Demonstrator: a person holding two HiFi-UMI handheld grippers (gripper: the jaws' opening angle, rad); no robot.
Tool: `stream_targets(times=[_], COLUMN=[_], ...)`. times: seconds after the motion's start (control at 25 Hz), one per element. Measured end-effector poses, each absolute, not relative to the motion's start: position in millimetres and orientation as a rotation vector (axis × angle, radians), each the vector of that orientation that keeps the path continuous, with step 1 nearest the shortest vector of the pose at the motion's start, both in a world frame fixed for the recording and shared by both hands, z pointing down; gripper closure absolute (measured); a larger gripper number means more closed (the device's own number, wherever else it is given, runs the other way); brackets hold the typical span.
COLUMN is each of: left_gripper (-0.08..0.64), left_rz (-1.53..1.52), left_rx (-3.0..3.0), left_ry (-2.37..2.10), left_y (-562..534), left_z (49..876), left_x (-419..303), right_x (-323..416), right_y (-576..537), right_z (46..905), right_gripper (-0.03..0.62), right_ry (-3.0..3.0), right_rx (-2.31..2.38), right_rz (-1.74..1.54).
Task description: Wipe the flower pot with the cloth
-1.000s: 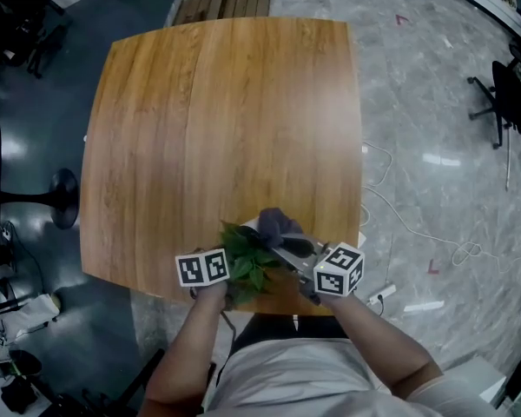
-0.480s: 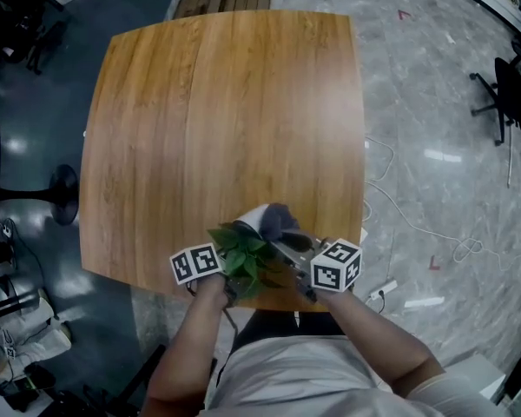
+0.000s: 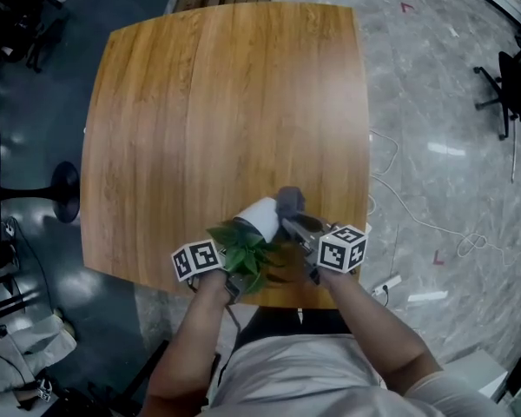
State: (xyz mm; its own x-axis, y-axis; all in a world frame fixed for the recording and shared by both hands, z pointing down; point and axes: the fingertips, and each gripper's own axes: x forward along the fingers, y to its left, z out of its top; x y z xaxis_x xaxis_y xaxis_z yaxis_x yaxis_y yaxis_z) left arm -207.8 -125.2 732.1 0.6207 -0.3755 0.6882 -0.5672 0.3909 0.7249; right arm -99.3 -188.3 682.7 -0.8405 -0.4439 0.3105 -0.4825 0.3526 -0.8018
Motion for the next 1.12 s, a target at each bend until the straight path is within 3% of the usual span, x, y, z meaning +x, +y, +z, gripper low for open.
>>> stream_targets(times=[0.2,0.52,0.88,1.12], left_gripper=[0.538,0.538,0.538,0.538], left_rz=[0.11,0.03,-0.085,-0.089], left_rx=[1.172,1.115,1.018,1.029], left_ry=[-0.931,-0.91,-0.871,-0.863], left_y=[-121,-122,-117,-120], left_z=[733,740,744,744], left_x=[-209,-209,-209,-207], right_x=[-143,-102,-162,-111], right_y=[-145,-178,-135,-168], right_z=[619,695,622,692], right_gripper=[0.537,0.537,0.537,0.537], right_ry=[-2.701,-2.552,-2.733,-2.573], right_rx=[0.61,0.894,0.566,0.86], right_rz=[1.538,1.546,1.442,1.491])
